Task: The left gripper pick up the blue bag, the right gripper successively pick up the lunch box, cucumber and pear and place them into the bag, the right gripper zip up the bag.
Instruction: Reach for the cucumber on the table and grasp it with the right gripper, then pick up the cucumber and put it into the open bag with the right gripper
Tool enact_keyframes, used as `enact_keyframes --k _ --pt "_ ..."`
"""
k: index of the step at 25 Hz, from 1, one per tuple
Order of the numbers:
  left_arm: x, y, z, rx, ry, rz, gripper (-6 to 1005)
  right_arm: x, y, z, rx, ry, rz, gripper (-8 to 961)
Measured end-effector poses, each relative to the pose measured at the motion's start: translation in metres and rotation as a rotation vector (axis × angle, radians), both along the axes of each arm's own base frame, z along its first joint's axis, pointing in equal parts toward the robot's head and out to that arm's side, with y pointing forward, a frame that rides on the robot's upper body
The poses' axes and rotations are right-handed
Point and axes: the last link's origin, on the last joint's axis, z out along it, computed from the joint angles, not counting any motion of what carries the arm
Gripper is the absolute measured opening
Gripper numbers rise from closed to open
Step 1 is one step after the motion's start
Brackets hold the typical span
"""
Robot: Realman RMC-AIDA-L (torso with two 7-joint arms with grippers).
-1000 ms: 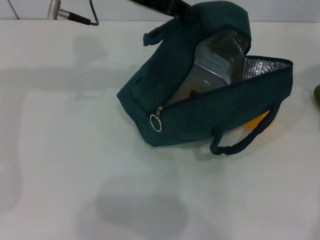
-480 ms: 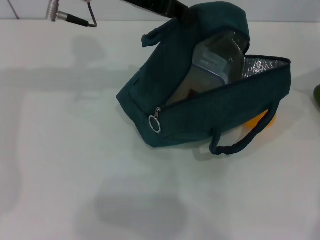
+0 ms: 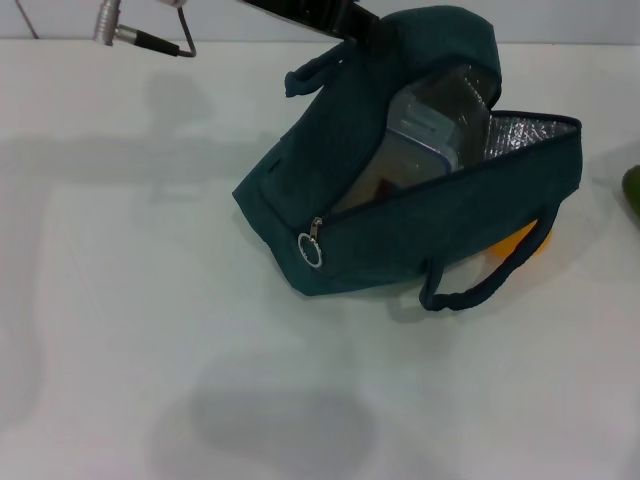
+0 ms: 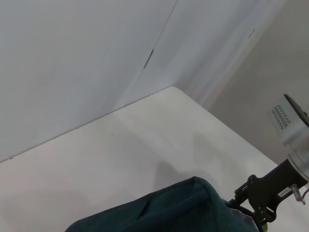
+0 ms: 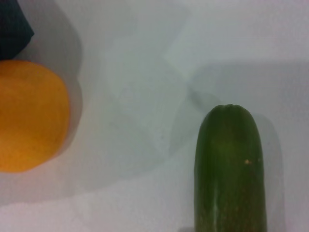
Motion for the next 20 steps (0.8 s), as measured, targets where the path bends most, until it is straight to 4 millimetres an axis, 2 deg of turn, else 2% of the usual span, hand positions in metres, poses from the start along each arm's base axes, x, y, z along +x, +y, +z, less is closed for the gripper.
enact_keyframes --k 6,10,12,13,14,17,20 --pt "0.0 0.0 0.0 0.002 0.0 0.0 47 0.002 0.002 0.004 0.012 -0.008 0.003 588" --pt "0.0 0.0 0.001 0.003 -0.005 -0.001 47 0.003 0.002 0.013 0.046 0.004 0.01 588" --pt "-0.001 0.0 0.001 0.002 -0.005 0.0 47 0.002 0.001 0.024 0.104 0.042 0.038 589" --pt "-0.002 -0.001 0.001 0.0 -0.005 0.004 47 -0.002 -0.001 0.036 0.167 0.122 0.096 589" --pt "-0.002 -0.001 0.001 0.0 -0.005 0.004 48 -0.002 -0.001 0.036 0.167 0.122 0.096 589" --pt "-0.003 -0.002 -0.001 -0.003 -0.011 0.004 48 -0.013 -0.006 0.053 0.248 0.323 0.232 589" --pt "0.0 -0.003 -0.002 -0.008 -0.023 -0.005 48 -0.024 -0.015 0.061 0.293 0.519 0.375 589"
